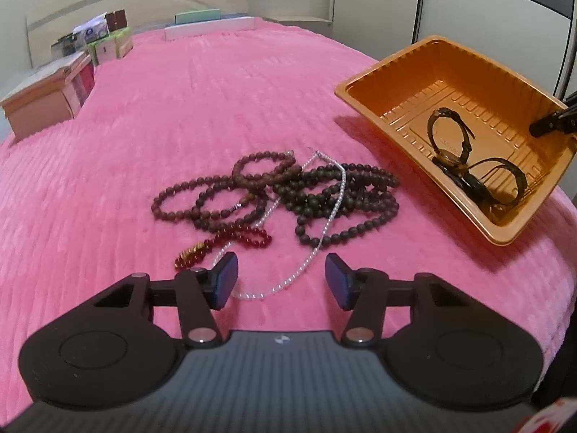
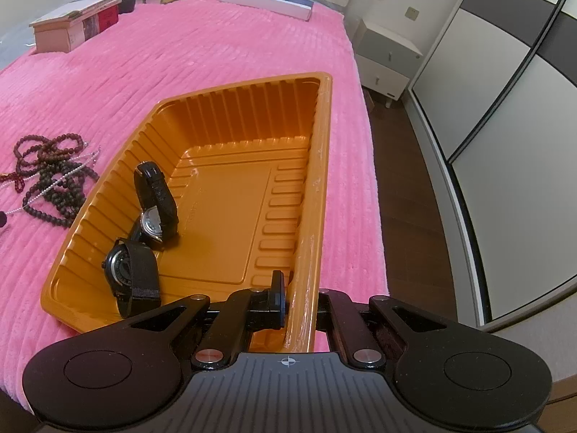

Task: Organize jewelry
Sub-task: 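Move the open left tool back over the bead bracelets, then close the left tool on the red bead bracelet's gold charm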

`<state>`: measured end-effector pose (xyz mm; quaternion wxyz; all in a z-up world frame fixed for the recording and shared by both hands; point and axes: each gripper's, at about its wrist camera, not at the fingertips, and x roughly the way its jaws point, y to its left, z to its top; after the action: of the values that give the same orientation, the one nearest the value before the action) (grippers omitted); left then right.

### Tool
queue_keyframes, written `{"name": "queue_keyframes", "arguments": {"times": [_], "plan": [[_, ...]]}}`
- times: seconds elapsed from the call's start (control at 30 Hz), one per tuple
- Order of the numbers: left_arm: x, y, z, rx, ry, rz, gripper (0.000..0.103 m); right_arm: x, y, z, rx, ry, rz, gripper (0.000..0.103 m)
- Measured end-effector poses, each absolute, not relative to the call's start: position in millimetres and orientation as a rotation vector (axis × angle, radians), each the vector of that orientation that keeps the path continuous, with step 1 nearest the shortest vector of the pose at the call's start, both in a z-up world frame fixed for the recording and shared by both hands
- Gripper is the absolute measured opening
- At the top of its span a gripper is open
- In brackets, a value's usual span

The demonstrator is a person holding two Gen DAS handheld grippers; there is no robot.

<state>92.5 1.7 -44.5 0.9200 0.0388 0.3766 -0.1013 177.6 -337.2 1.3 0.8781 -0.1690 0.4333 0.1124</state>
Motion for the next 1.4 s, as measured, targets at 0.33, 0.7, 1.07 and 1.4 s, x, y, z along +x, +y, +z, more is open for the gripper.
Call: {"name": "queue_keyframes", "arguments": {"times": [0.33, 0.7, 1.07, 1.4], "plan": [[117.4, 36.5, -50.8, 0.168, 0.772, -0.095, 0.039, 177.4, -336.3, 0.3, -0.354, 0.904, 0.229, 0.004], [127.7, 49.3, -67.0, 0.193, 0.801, -0.135, 0.028, 180.2, -336.1, -3.3, -0.361, 0.910, 0.222, 0.004], [130.1, 43.5, -59.0, 0.197, 0.798, -0.158, 0.005, 180.3, -335.4, -4.9, -0.362, 0.908, 0.219, 0.004], [119.4, 43.7, -35.9, 0.176, 0.767, -0.139, 0.005, 179.2, -335.5, -5.3, -0.362, 0.906, 0.219, 0.004]]}}
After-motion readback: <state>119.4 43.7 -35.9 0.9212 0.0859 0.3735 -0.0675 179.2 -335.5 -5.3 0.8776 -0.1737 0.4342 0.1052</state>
